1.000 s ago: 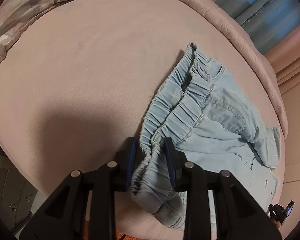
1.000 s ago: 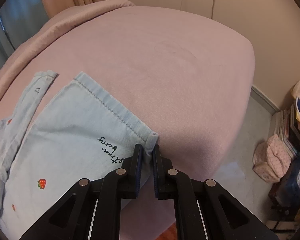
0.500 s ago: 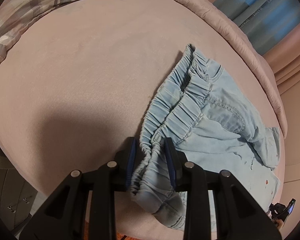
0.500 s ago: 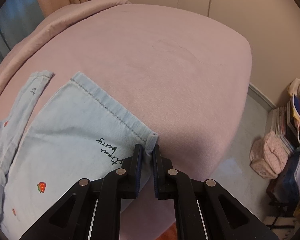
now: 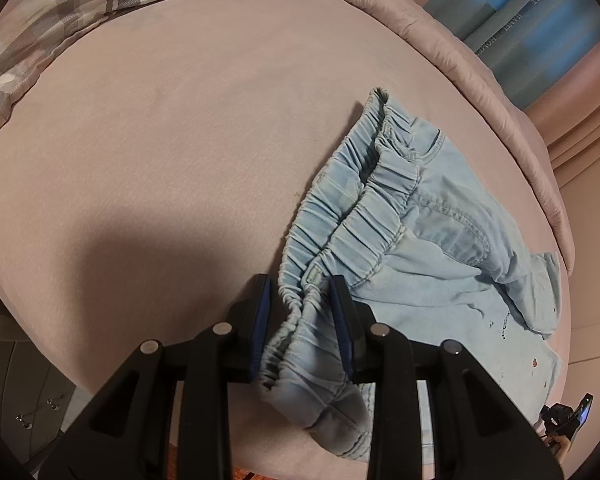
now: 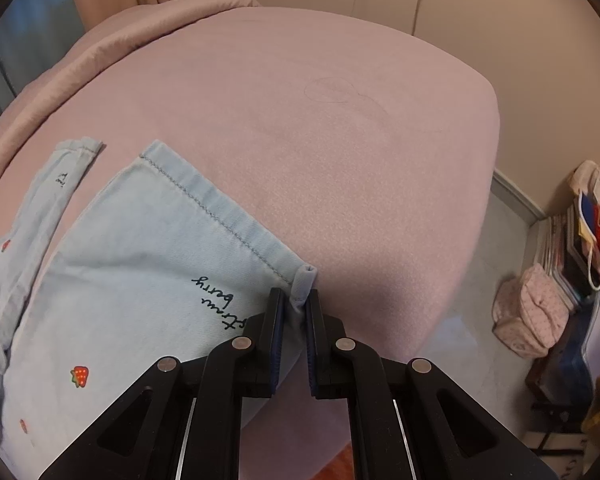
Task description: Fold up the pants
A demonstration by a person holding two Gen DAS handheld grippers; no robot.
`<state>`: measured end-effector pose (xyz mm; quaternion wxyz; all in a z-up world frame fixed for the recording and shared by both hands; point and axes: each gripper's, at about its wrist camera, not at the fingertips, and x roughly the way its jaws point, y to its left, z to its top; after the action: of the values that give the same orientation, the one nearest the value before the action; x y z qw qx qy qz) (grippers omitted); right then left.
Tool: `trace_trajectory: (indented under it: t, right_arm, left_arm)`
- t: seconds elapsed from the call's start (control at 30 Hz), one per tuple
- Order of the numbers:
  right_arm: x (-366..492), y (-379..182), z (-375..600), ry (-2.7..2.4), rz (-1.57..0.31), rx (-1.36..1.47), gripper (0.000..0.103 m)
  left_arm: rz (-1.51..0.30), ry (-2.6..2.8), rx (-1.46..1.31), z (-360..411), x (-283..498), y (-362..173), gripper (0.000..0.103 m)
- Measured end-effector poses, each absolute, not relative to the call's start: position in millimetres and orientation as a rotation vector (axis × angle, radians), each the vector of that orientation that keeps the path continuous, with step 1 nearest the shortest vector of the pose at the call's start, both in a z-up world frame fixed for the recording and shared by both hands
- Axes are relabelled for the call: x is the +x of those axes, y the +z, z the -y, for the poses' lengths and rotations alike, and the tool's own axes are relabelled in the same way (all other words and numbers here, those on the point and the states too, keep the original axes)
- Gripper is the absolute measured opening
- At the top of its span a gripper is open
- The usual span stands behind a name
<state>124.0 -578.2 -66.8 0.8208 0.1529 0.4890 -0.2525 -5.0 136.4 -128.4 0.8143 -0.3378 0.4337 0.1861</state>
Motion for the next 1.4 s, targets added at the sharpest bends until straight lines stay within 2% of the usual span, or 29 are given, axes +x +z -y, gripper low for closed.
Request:
trace_trajectory:
  t: [0.43,0.63,0.67,0.7,0.77,0.83,0.87,0.97,1.03,1.13,1.4]
  right_arm:
    - [124.5,-66.6,576.6,-0.540,-1.042,0.322,0.006]
    - [121.4,-63.2,578.1,-0.533,-1.035,0.329,0.006]
    - [120.6,-61.6,578.3,-0.538,-1.037,0.334,0.007]
    - [119.1,-58.6,578.8,-0.543,-1.037,0.340,0.010]
    - [114.9,-51.8,578.0,-0.565,-1.027,0.333,0.021]
    - [112.4,-44.8,575.9,-0.574,-1.007,0.312,0.033]
    - [110.6,-39.0,573.2,-0.575,-0.991,0.303,0.036]
    - [108.7,-20.8,563.3,-0.551,-0.948,0.298,0.051]
    - [108.8,-5.8,553.4,-0.525,-0.912,0.295,0.065]
    - [111.5,11.5,536.5,-0.482,-0.870,0.280,0.075]
    - [128.3,33.0,467.8,-0.232,-0.858,0.244,0.078]
  left_arm:
    - [-0.952,0.419,-0.680,-130.2,4.0,-124.3,0.037]
    - [-1.005,0.495,-0.622,-117.4,10.5,-98.8,0.041]
    - [-0.990,0.491,-0.616,-116.0,9.7,-91.6,0.045]
    - [-0.959,0.492,-0.602,-114.2,8.1,-80.2,0.048]
    - [-0.897,0.511,-0.584,-111.7,4.4,-61.9,0.070]
    - [-0.830,0.499,-0.574,-107.1,2.5,-42.3,0.083]
    - [-0.812,0.481,-0.576,-104.1,2.6,-36.8,0.087]
    - [-0.784,0.398,-0.607,-90.0,7.9,-30.6,0.091]
    - [-0.788,0.337,-0.616,-78.9,11.6,-33.0,0.092]
    - [-0.830,0.293,-0.603,-58.7,22.5,-43.7,0.092]
    - [-0.898,0.235,-0.606,-34.0,24.5,-59.5,0.092]
